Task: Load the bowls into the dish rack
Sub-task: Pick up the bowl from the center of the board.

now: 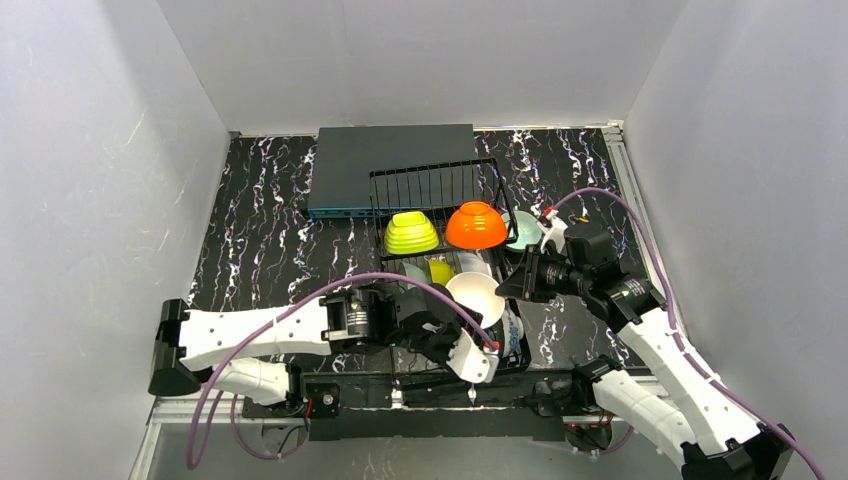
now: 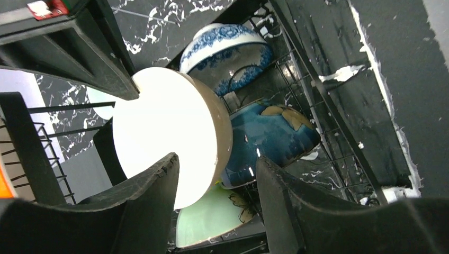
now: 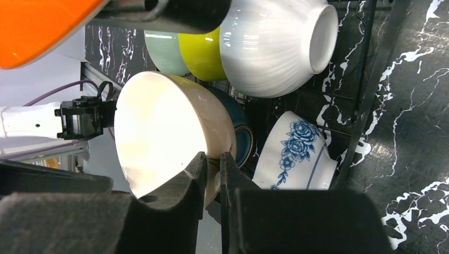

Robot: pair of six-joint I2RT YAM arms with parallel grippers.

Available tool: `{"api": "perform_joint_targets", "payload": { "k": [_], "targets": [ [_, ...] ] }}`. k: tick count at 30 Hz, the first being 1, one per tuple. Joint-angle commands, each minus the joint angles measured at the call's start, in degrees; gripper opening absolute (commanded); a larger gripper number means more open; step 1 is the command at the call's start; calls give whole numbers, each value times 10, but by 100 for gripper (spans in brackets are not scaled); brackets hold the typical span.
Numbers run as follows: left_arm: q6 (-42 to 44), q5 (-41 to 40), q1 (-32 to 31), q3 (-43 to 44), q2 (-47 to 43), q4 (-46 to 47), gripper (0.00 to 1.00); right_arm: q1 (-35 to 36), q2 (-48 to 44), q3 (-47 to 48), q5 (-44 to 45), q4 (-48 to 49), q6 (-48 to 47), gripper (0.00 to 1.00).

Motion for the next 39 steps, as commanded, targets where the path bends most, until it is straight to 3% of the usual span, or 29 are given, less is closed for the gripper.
{"api": "perform_joint_targets", "payload": {
  "k": [1, 22, 28, 31, 34, 36, 39],
  "targets": [
    [13, -26, -3, 29, 12, -41, 51, 13, -10, 10, -13, 51, 21, 1],
    [31, -79, -9, 63, 92, -99, 28, 18, -15, 13, -27, 58, 23, 1],
    [31, -86, -9, 67, 96, -105, 14, 19, -17, 17, -23, 53, 18, 1],
    [30, -87, -9, 71, 97, -111, 2, 19, -19, 17, -20, 52, 17, 1],
    [27, -88, -9, 71, 94, -113, 0, 19, -23, 17, -15, 54, 16, 1],
    [24, -88, -9, 70, 92, -113, 0, 18, -26, 17, -13, 55, 14, 12],
    [16, -93, -9, 70, 87, -113, 0, 19, -29, 17, -8, 56, 14, 40]
  ]
}}
